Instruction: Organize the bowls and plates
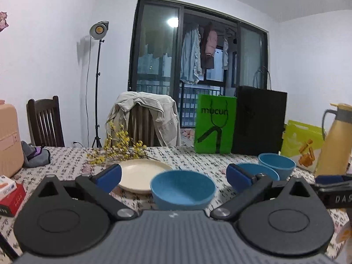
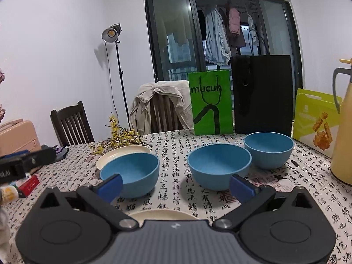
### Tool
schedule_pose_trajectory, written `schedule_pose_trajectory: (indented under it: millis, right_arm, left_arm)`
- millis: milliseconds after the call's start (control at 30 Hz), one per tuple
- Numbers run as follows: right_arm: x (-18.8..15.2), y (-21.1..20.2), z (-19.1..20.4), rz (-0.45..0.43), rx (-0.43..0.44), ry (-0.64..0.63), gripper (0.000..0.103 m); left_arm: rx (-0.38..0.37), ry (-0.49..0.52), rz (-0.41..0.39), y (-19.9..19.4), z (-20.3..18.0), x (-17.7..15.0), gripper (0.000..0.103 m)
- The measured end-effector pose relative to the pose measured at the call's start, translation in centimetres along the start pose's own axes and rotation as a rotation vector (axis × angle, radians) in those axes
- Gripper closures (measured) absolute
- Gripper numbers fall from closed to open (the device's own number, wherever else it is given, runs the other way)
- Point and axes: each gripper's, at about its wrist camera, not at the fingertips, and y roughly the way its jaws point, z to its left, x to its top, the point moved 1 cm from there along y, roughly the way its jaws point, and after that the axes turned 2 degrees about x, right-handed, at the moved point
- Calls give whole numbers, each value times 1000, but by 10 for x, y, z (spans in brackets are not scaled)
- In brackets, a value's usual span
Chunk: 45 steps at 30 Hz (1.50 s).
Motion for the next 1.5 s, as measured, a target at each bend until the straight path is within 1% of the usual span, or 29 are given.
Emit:
schedule_pose_trajectory:
  millis: [100,200,300,433,533,633,733,800,900,967,1100,1267,1500]
  right_arm:
    - [12,9,1,11,7,3,0]
    - [25,19,5,19,17,3,0]
    - [37,29,10,23,24,-10,0]
    - [50,39,21,23,42,-30,0]
    - [61,47,28,30,58,-28,0]
    - [72,55,33,31,44,-20,0]
    - [83,64,38,39,36,-25,0]
    - [90,71,39,46,33,-23,0]
    - [100,82,42,66,43,-4,0]
    - [107,93,44,81,43,12,0]
    - [120,120,49,132,51,20,0]
    - [129,154,51,183,46,56,0]
    - [133,200,62,222,18,60,0]
  left_arm:
    - [20,-18,-2,9,6,15,0]
    - [27,-50,17,22,14,30,0]
    - [36,-87,33,33,21,40,0]
    - [67,-135,50,50,33,51,0]
    - [67,-202,74,62,46,59,0]
    - [63,-272,96,74,61,67,0]
    - [93,-301,96,84,71,72,0]
    - [125,-309,102,92,76,77,0]
    - [121,-334,117,106,84,83,0]
    - [138,-340,132,117,86,86,0]
    - [163,-363,146,135,94,87,0]
    - [174,-378,186,158,113,76,0]
    - [217,-403,212,177,137,67,0]
